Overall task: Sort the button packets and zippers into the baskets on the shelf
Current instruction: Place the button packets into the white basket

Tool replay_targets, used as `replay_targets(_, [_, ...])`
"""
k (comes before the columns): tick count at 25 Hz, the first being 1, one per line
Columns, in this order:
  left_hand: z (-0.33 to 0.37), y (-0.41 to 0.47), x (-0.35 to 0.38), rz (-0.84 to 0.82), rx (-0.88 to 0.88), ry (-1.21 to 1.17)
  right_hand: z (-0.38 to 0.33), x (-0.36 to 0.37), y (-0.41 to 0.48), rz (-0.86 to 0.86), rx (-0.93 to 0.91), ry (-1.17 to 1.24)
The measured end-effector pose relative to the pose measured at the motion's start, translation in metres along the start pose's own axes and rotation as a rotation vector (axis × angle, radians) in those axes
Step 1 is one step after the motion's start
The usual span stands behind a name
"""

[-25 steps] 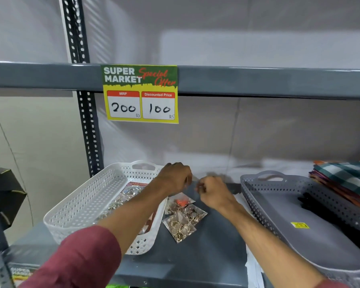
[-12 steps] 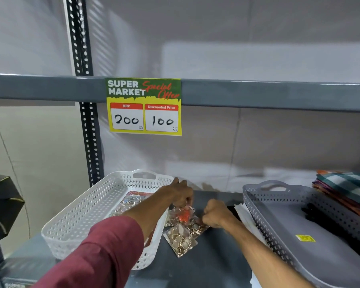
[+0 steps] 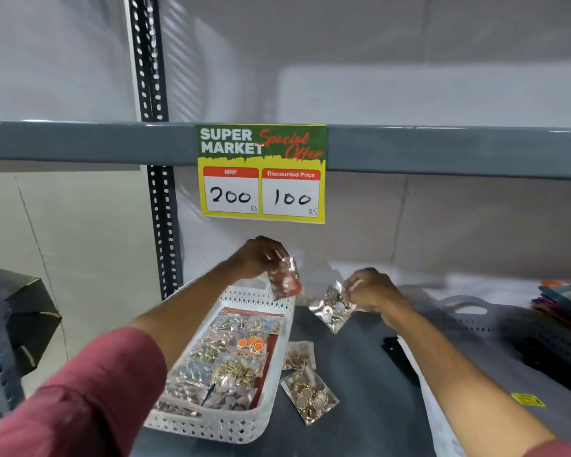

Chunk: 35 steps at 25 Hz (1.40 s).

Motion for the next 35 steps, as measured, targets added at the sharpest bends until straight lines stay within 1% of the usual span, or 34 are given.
replay_targets(1, [-0.01, -0.001, -0.011, -0.043, -0.016, 0.058, -0.014, 0.004, 0.004, -0.002, -0.035, 0.035])
replay_targets(3, [-0.029, -0.006, -0.026, -0.123, -0.039, 0.251, -0.041, 0.025, 0.016, -0.046, -0.098, 0.084])
replay_targets(5, [-0.05, -0.013, -0.033, -0.153, -0.079, 0.341, -0.061, 0.055, 0.028, -0.111, -0.135, 0.038])
replay_targets(8, [-0.08, -0.027, -0.02, -0.211, -0.159, 0.421, -0.077, 0.105, 0.043, -0.193, -0.18, -0.136])
replay_targets(11, [-0.103, -0.036, 0.007, -0.314, -0.222, 0.444, -0.079, 0.147, 0.05, -0.229, -0.228, -0.32])
replay_targets(13, [-0.113, -0.039, 0.018, -0.352, -0.235, 0.479, -0.074, 0.167, 0.053, -0.226, -0.253, -0.415])
replay_targets(16, [-0.12, -0.044, 0.024, -0.364, -0.211, 0.575, -0.065, 0.183, 0.054, -0.193, -0.31, -0.574])
replay_targets(18, [-0.126, -0.048, 0.03, -0.413, -0.219, 0.57, -0.066, 0.186, 0.049, -0.163, -0.369, -0.643])
replay_targets(19, [-0.128, -0.05, 0.033, -0.443, -0.226, 0.568, -0.069, 0.185, 0.047, -0.154, -0.387, -0.63])
replay_targets(20, [-0.128, -0.052, 0.033, -0.453, -0.219, 0.582, -0.07, 0.18, 0.046, -0.144, -0.389, -0.563])
replay_targets(21, [-0.126, -0.051, 0.032, -0.428, -0.206, 0.606, -0.07, 0.172, 0.049, -0.128, -0.375, -0.452])
replay_targets(22, [-0.119, -0.047, 0.027, -0.349, -0.184, 0.614, -0.068, 0.161, 0.052, -0.107, -0.351, -0.326])
replay_targets(24, [-0.083, -0.043, 0.017, -0.147, -0.099, 0.485, -0.06, 0.127, 0.054, -0.055, -0.325, -0.128])
replay_targets(25, [-0.055, -0.043, 0.015, -0.067, 0.002, 0.392, -0.053, 0.11, 0.053, -0.045, -0.315, -0.09])
replay_targets(26, [-0.022, -0.046, 0.018, -0.046, 0.129, 0.333, -0.043, 0.095, 0.05, -0.065, -0.293, -0.099])
replay_targets(27, [0.011, -0.052, 0.026, -0.095, 0.252, 0.291, -0.034, 0.086, 0.046, -0.127, -0.268, -0.152])
replay_targets(28, [0.044, -0.063, 0.038, -0.214, 0.354, 0.242, -0.024, 0.083, 0.039, -0.225, -0.245, -0.242])
replay_targets(29, [0.071, -0.075, 0.057, -0.386, 0.414, 0.204, -0.015, 0.084, 0.031, -0.33, -0.221, -0.321])
replay_targets(30, [0.091, -0.089, 0.077, -0.559, 0.458, 0.228, -0.007, 0.089, 0.025, -0.417, -0.201, -0.356])
replay_targets(31, [0.103, -0.1, 0.096, -0.668, 0.529, 0.335, -0.001, 0.095, 0.019, -0.479, -0.189, -0.347])
replay_targets(32, [0.11, -0.107, 0.113, -0.691, 0.627, 0.499, 0.004, 0.102, 0.014, -0.515, -0.182, -0.315])
replay_targets(33, [0.113, -0.113, 0.125, -0.658, 0.729, 0.655, 0.007, 0.106, 0.008, -0.525, -0.162, -0.265])
replay_targets(34, [0.113, -0.116, 0.133, -0.617, 0.792, 0.765, 0.011, 0.11, 0.005, -0.518, -0.118, -0.21])
replay_targets(35, [0.111, -0.117, 0.139, -0.586, 0.815, 0.823, 0.014, 0.11, 0.0, -0.499, -0.084, -0.171])
Point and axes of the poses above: each hand's wrist, its own y-axis towards the middle knuckle, its own x-axis out of the palm, z = x × y, the point moved 7 cm from there along y, towards the middle knuckle, and after that the axes turned 5 degrees about y, right-handed, at the moved point
